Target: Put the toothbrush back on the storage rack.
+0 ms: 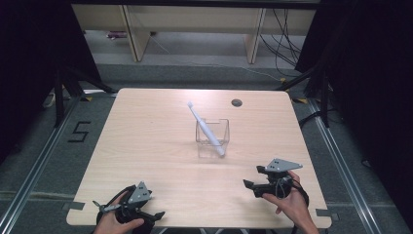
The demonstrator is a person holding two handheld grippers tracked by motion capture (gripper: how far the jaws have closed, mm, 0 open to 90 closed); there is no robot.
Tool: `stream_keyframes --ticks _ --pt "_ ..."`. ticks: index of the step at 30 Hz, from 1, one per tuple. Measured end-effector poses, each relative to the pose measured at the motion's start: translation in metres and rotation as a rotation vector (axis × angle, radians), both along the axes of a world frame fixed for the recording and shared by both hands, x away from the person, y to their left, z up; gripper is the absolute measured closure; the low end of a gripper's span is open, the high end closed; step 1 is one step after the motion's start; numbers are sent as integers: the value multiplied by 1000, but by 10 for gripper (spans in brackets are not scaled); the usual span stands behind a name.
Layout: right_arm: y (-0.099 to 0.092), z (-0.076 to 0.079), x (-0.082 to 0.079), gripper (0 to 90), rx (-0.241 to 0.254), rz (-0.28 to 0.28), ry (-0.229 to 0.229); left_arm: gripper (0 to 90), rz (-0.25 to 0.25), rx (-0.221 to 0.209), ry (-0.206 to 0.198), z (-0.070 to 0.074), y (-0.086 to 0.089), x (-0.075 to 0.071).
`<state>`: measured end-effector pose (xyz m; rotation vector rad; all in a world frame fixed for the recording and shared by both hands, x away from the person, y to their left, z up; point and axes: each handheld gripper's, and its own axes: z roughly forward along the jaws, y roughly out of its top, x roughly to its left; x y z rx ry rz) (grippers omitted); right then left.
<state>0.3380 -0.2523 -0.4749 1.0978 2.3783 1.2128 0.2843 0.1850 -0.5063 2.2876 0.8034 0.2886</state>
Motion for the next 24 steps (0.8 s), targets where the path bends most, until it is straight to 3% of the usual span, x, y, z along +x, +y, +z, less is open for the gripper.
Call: stream_keyframes --ticks 2,4,10,11,12,14,15,18,21,24 --pt "-2 -1 1 244 -15 19 -23 154 2 -1 1 0 0 0" --pt "-1 -3 -3 237 -14 24 14 154 -1 1 0 0 0 0" --pt "-2 -7 -7 206 -38 52 8 154 3 0 0 0 0 0" --pt "-1 -7 -10 203 -13 50 58 154 2 0 0 0 0 0" --pt "-1 -8 -10 194 -34 42 38 154 2 1 1 0 0 0" --pt "-2 -9 -11 183 -50 46 46 154 3 1 2 0 0 0" --pt "-2 -10 -11 183 -69 50 22 154 3 0 1 0 0 0" --pt "-2 -12 -13 174 -82 67 46 154 3 1 0 0 0 0" --pt "-1 -12 -17 174 -79 49 65 154 2 2 -1 0 0 0" --pt "-3 -12 -17 177 -84 67 49 154 3 1 -1 0 0 0"
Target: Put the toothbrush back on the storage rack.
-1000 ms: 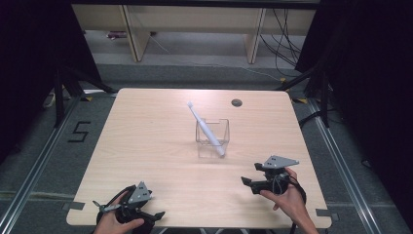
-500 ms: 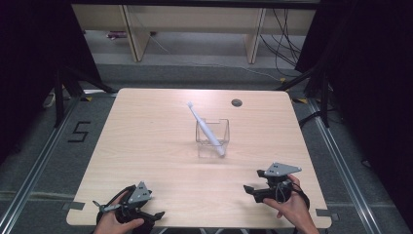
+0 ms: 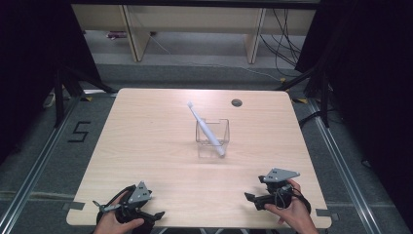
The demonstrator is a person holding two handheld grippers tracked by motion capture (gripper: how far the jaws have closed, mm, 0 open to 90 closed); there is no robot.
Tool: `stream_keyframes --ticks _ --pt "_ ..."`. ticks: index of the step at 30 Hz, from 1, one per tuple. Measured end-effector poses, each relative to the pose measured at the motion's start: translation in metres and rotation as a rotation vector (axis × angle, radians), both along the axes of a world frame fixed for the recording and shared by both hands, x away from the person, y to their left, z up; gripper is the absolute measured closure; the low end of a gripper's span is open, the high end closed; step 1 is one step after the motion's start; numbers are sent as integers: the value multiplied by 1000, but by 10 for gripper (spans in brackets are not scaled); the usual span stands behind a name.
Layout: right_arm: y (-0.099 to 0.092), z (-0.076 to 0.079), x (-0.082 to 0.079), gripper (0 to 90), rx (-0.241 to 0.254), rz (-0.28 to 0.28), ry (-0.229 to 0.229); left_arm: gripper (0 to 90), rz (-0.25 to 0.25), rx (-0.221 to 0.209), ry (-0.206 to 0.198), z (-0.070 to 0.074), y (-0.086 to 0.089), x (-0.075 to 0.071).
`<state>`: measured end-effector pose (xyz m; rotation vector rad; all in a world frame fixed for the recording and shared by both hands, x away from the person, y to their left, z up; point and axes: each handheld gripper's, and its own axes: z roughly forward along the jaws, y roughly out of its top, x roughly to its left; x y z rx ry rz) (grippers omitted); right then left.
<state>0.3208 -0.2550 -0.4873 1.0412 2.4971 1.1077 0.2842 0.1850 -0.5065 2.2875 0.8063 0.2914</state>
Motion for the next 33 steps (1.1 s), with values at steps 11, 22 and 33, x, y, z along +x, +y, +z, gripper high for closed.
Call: stream_keyframes --ticks 11,22,33 --pt "-8 -2 -6 180 5 -14 3 154 -1 2 0 0 0 0" --pt "-14 -3 -10 180 -1 -37 -14 154 0 2 0 0 0 0" --pt "-18 -3 -16 174 14 -62 14 154 -2 3 -4 0 1 0"
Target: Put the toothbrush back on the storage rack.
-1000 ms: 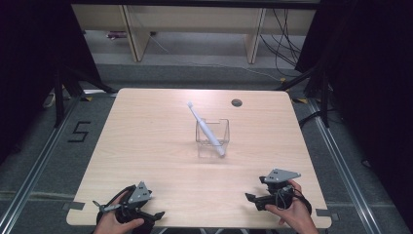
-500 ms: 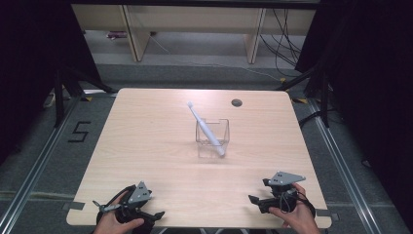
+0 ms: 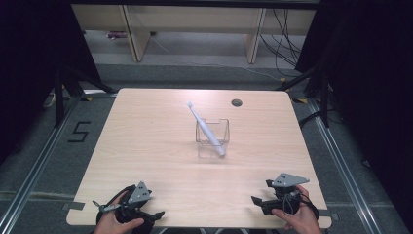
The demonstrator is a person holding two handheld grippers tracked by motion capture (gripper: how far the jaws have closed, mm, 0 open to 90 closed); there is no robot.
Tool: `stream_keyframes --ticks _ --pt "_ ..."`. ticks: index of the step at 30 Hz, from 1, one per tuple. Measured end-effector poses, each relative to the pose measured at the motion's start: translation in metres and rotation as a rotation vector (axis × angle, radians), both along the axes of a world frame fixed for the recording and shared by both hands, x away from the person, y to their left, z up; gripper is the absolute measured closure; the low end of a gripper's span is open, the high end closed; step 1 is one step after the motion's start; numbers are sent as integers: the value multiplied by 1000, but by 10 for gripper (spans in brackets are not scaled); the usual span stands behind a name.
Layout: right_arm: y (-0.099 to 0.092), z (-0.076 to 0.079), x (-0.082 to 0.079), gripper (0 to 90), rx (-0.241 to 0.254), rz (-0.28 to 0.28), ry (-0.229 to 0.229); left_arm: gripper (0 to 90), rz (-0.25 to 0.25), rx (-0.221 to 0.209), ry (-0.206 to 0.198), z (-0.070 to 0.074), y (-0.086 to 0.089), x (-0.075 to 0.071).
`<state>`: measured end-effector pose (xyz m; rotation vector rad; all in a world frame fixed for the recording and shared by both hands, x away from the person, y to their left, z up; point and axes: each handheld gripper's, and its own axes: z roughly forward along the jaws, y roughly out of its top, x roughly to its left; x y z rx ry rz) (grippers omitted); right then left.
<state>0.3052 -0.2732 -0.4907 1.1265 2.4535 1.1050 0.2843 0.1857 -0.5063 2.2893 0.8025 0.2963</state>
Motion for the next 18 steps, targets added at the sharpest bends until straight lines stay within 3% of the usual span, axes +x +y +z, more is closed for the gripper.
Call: stream_keyframes --ticks 18 --pt "-2 -1 1 176 -14 21 -20 154 0 2 -1 0 0 1"
